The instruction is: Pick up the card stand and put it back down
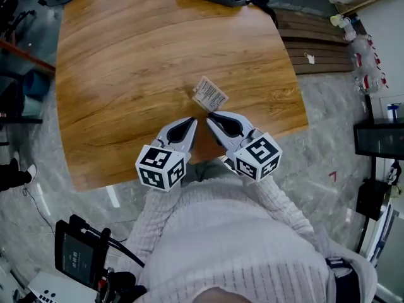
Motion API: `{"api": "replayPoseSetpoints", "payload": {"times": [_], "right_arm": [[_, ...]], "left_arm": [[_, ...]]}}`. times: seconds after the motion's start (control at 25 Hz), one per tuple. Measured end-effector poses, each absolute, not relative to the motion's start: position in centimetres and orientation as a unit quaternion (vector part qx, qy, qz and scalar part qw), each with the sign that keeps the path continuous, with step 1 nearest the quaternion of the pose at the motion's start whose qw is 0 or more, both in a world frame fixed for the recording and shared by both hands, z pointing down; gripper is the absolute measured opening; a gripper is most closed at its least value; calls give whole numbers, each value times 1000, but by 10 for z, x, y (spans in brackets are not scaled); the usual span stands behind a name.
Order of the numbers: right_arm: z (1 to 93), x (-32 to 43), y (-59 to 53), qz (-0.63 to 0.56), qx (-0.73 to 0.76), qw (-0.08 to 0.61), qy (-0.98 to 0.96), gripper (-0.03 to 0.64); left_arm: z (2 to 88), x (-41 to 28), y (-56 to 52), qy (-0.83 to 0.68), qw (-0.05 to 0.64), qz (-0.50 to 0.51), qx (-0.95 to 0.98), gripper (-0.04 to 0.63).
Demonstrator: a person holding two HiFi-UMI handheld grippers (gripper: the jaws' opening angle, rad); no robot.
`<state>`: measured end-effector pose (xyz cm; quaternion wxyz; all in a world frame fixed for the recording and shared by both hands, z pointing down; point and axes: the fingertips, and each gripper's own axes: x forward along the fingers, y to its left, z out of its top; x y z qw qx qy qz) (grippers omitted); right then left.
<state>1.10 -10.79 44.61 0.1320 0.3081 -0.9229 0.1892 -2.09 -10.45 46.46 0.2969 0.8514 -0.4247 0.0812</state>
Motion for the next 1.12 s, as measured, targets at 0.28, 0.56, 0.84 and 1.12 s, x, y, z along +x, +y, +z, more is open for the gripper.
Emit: {"api": "replayPoseSetpoints", "payload": {"times": [0.28,0.56,0.84,1.12], "right_arm": [[468,21,-94,220,284,149,-921,38],[485,44,-96,221,316,198,-901,75],[466,58,-91,215,331,230,-890,195],[479,48,-102,173,315,286,-888,252]], "left_arm": [[483,-16,-98,-417,316,93,847,9],[494,-14,-94,-400,334,104,847,9],[466,6,-69,-386,342,124,848,9],[468,2,-65,-387,355,124,842,9]]}}
